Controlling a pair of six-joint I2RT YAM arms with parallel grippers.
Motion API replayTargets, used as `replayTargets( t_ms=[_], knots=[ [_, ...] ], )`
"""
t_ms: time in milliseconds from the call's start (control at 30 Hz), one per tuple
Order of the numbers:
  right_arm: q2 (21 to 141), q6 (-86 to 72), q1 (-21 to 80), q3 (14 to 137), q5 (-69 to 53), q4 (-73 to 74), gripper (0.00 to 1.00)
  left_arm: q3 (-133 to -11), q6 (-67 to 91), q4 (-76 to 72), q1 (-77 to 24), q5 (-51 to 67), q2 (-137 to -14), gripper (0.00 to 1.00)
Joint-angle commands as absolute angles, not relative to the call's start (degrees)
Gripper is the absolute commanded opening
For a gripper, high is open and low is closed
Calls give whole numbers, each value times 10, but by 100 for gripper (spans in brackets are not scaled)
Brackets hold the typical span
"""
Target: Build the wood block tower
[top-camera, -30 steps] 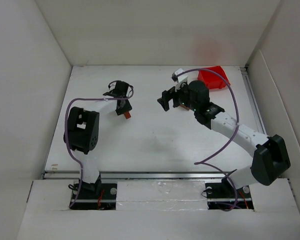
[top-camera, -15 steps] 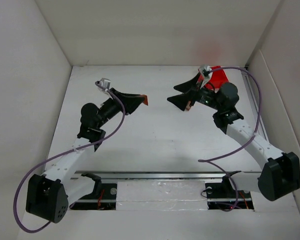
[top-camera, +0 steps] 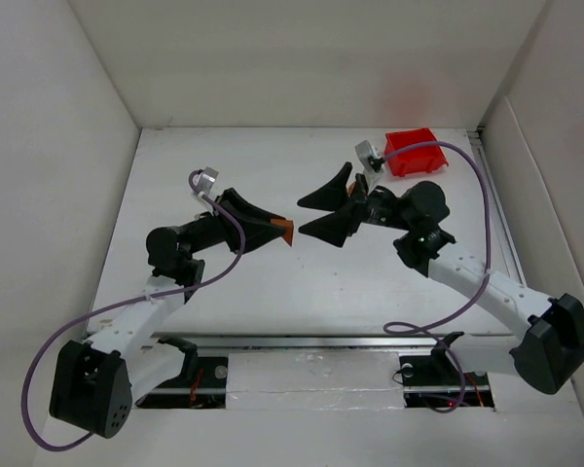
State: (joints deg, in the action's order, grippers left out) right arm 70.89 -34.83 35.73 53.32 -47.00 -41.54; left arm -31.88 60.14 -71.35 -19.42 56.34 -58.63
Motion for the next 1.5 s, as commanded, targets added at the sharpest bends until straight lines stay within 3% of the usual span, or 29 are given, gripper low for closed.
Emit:
replayTargets(
  t_ms=[0, 633, 967, 1467],
  knots=[
    [696, -330, 379, 565, -432, -394, 79, -314, 614, -950, -194, 588, -561, 0],
    [733, -330, 423, 570, -439, -385, 58, -316, 595, -919, -194, 585, -537, 0],
    [675, -360, 404, 519, -428, -452, 59, -318, 577, -891, -194, 575, -532, 0],
    [692, -342, 416, 520, -436, -438, 59, -330, 577, -873, -194, 577, -521, 0]
  ],
)
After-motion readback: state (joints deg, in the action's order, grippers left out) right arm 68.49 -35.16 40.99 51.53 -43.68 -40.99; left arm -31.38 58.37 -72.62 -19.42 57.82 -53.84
